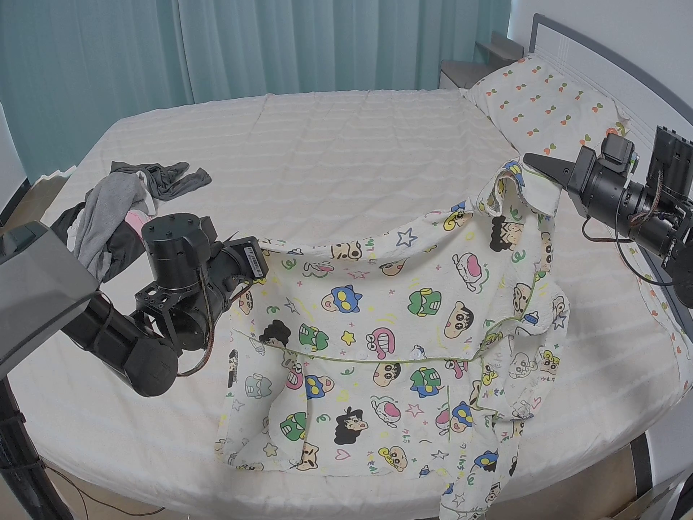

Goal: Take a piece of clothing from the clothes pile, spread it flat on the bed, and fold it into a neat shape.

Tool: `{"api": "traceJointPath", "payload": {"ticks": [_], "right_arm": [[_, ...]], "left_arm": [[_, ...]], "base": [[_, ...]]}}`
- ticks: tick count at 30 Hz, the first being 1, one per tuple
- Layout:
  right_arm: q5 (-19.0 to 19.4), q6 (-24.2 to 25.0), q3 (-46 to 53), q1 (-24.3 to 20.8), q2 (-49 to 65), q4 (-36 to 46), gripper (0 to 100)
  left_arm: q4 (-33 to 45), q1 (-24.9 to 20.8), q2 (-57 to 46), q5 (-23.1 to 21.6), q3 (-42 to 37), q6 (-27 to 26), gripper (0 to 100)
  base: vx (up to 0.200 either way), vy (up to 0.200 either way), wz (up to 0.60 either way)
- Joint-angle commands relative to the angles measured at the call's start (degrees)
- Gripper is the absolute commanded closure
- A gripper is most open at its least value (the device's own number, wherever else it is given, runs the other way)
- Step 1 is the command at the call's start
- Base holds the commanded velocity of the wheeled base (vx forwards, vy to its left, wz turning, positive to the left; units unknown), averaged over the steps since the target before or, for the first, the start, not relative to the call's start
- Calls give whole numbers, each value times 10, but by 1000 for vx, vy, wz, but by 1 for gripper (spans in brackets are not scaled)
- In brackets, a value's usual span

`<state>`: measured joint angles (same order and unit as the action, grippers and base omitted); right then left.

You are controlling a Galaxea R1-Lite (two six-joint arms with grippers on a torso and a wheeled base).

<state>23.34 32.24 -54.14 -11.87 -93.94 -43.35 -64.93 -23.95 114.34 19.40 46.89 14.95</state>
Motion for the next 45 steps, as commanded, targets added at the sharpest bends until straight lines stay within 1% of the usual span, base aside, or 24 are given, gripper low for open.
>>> {"api": "traceJointPath", "payload": {"ticks": [1,9,15,20,24,26,29,33,36,39,44,45], "right_arm": [[0,0,-1,0,-1,1,100],[0,0,-4,0,-13,0,100],[2,0,0,0,-22,0,100],[2,-1,3,0,-43,-2,100],[2,1,3,1,-68,-19,100],[0,0,1,0,-94,-41,100],[-1,1,-11,2,-137,-64,100],[-5,0,-33,9,-193,-68,100],[-19,1,-65,15,-244,-82,100],[-44,4,-106,21,-297,-110,100],[-50,5,-140,30,-353,-117,100],[-50,5,-153,34,-366,-117,0]], "left_arm": [[1,-2,-2,-1,-4,1,100],[3,1,21,-5,12,-2,100],[2,0,42,-5,10,-4,100],[0,3,79,-6,19,-5,100],[0,11,113,-4,50,-4,100],[3,15,140,-4,75,-4,100],[9,21,180,-1,128,-4,100],[35,27,215,0,189,-3,100],[42,29,241,0,225,-2,100],[52,30,270,1,256,-2,100],[74,37,310,0,298,-1,100],[75,42,321,0,316,-1,100]], "base": [[0,0,0],[0,0,0],[200,0,0],[0,0,0],[0,0,0],[0,0,0],[0,0,0],[0,0,0],[0,0,0],[0,0,0],[0,0,0],[0,0,0]]}}
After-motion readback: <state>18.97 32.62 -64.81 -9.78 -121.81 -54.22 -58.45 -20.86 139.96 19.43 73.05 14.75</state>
